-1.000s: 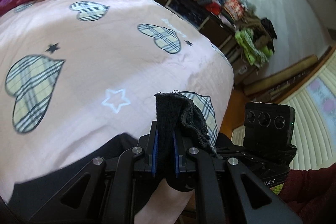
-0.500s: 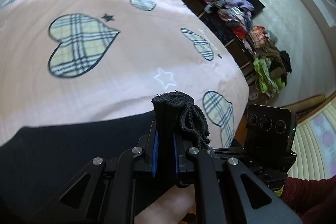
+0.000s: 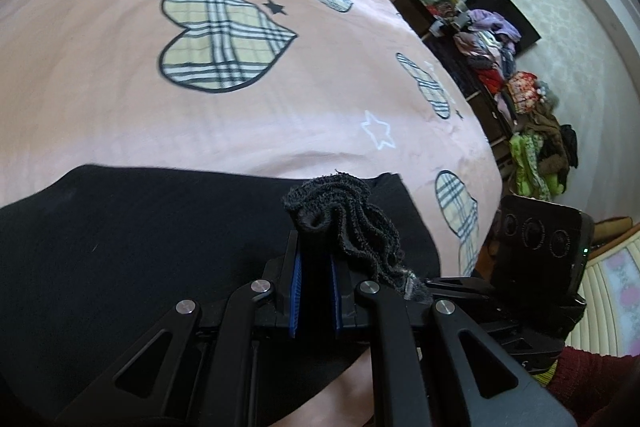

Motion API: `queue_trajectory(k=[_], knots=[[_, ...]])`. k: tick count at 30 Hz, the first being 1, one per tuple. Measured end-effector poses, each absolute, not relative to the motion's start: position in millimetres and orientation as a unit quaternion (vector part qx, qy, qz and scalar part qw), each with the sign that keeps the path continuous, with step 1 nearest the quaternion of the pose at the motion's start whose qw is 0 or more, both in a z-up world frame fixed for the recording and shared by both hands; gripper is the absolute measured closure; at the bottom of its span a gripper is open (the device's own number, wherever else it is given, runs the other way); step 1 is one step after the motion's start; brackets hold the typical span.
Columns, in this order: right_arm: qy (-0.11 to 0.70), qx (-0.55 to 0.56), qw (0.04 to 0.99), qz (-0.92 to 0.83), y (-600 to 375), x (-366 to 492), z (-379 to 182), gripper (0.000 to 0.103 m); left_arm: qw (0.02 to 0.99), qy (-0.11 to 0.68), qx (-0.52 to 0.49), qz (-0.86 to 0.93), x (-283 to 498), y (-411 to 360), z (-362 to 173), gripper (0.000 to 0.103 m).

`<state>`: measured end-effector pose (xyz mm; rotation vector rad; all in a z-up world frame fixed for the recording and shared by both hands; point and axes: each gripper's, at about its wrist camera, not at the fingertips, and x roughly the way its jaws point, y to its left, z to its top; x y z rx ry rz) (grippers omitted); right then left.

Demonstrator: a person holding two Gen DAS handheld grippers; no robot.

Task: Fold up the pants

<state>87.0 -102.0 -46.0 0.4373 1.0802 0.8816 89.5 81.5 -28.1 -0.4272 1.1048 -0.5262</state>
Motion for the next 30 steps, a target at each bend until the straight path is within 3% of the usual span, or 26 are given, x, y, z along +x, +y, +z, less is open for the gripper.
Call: queue_trajectory(k=[8,15,28,30], knots=[[0.502,0.185,0.742,0.404,-91.6,84.0,-48.7,0.079,0.796,0.519,-0.223,-0.216,78.1,100.8,-40.3,0.095],[0.5,0.165,0.741,0.416,-80.4,77.7,-45.1,0.058,0.803,0.508,-0.255,-0.177,62.2,123.7,-39.1,0.093],[0.495,0.147,0.715,0.47,-48.8,69.0,-22.5,0.057,0.824,0.469,-0.306,-0.088,6.3,174.9,-27.8,0.084],[0.49,0.141,0.716,0.477,-43.5,69.7,-15.5,0.057,0.825,0.464,-0.314,-0.075,-2.3,181.5,-26.6,0.075]])
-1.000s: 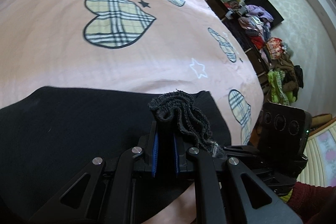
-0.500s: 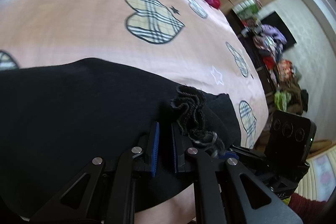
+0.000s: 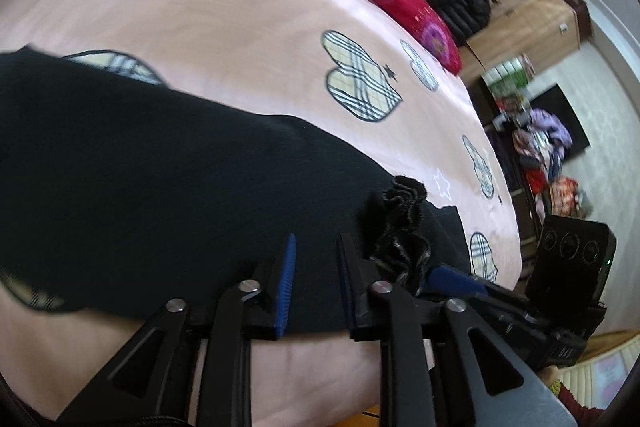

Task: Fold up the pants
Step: 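Lower the folded edge onto the pants and open both grippers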

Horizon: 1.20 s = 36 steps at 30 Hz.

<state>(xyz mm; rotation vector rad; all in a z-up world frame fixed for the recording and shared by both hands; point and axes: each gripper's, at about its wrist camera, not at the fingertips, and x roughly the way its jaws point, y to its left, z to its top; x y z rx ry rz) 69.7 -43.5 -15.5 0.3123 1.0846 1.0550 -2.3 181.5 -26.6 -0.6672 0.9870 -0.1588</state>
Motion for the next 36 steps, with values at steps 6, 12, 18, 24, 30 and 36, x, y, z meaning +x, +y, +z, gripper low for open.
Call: queue_trajectory(k=[6,12,18,24,30,36], knots=[[0.481,0.118,0.717,0.492,-24.9,75.6,-1.6,0.057,0.832,0.44,-0.337,-0.019,-35.1,208.5,-20.9,0.06],[0.478,0.092,0.711,0.507,1.4,82.2,4.9,0.046,0.83,0.415,-0.368,0.058,-76.4,250.4,-21.0,0.055],[0.476,0.065,0.705,0.521,34.1,89.7,9.5,0.045,0.817,0.399,-0.4,0.11,-108.7,285.5,-29.8,0.053],[0.478,0.037,0.695,0.536,71.8,97.4,12.3,0.044,0.8,0.382,-0.437,0.152,-122.1,320.2,-39.3,0.048],[0.48,0.006,0.684,0.548,110.7,107.2,12.8,0.044,0.788,0.38,-0.454,0.17,-124.1,341.4,-49.9,0.047],[0.483,-0.032,0.671,0.562,151.1,120.3,8.6,0.044,0.774,0.389,-0.464,0.185,-109.3,346.8,-63.0,0.046]])
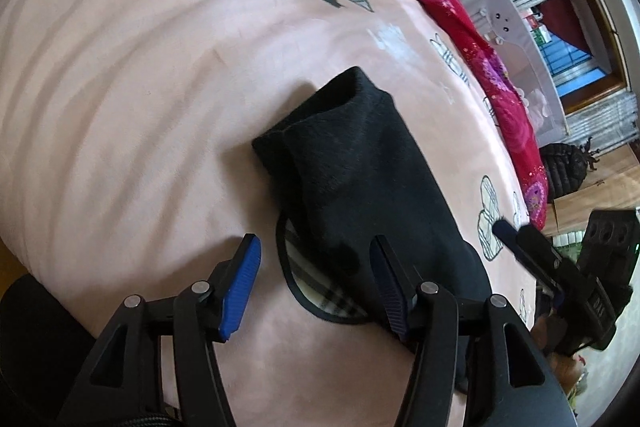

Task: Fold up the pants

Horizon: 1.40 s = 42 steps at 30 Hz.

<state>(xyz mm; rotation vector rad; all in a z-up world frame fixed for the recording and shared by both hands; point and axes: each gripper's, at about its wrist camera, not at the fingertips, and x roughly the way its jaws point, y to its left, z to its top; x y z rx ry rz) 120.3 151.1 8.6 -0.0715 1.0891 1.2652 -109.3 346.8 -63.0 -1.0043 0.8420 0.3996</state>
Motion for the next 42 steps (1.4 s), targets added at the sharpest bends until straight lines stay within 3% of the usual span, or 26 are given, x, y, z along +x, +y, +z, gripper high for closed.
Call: queue_trajectory(k=[8,23,24,26,27,29,31,33,35,42], knots=[[0.485,-0.113,0.638,0.587,219.6,137.9,-8.1,0.044,0.77,0.382,-0.477,0.185,-92.3,353.9,-70.9,0.04],[0.53,-0.192,0.539,0.626,305.1,145.1,-63.2,0.044,0.775,0.373,-0.477,0.182,-77.4,359.8,-81.5,0.041],[0.535,-0.191,0.529,0.631,308.2,145.8,-66.4,0.044,0.774,0.372,-0.479,0.181,-76.8,360.7,-82.0,0.043],[0.539,-0.187,0.516,0.638,312.4,146.4,-69.8,0.056,0.775,0.372,-0.478,0.182,-74.1,362.1,-82.7,0.044],[0.543,-0.184,0.509,0.641,313.3,146.4,-70.9,0.065,0.776,0.372,-0.475,0.185,-73.4,362.0,-82.6,0.051],[0.543,-0.177,0.508,0.645,311.2,145.4,-68.9,0.072,0.778,0.381,-0.458,0.199,-71.6,361.3,-82.5,0.067],[0.539,-0.168,0.509,0.65,305.0,144.8,-64.6,0.078,0.782,0.38,-0.454,0.196,-70.4,361.5,-81.9,0.071],[0.537,-0.156,0.513,0.651,299.3,145.6,-60.2,0.08,0.785,0.375,-0.457,0.186,-68.3,360.9,-78.5,0.08],[0.533,-0.144,0.517,0.654,292.8,145.5,-53.6,0.081,0.787,0.373,-0.456,0.183,-67.5,358.9,-74.3,0.082],[0.505,-0.105,0.538,0.667,260.0,146.3,-15.6,0.083,0.817,0.347,-0.434,0.153,-61.8,339.1,-29.0,0.085]])
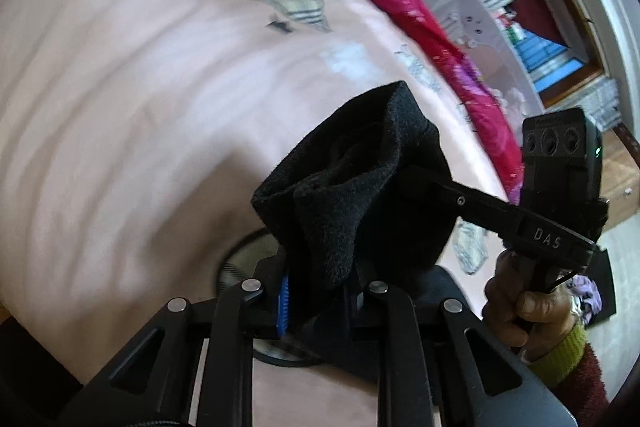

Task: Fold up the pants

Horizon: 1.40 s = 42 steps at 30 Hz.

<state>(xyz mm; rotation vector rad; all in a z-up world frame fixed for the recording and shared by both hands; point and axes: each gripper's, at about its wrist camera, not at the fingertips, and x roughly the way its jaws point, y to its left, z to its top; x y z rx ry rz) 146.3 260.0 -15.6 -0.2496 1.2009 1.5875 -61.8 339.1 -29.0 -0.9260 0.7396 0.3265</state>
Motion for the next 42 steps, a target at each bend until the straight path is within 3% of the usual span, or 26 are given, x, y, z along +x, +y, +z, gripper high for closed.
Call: queue_trajectory(k=[16,42], knots=[[0.44,0.023,0.596,0.671,103.9,177.5,50.7,0.083,0.873,0.326,-0.362,0.023,-15.1,226.7,65.8,0.086],[0.433,0.133,0.66,0.599,-64.2,199.4,4.6,0.083,0.877,0.42,-0.22,-0.077,45.0,48.8,48.6,0.086]])
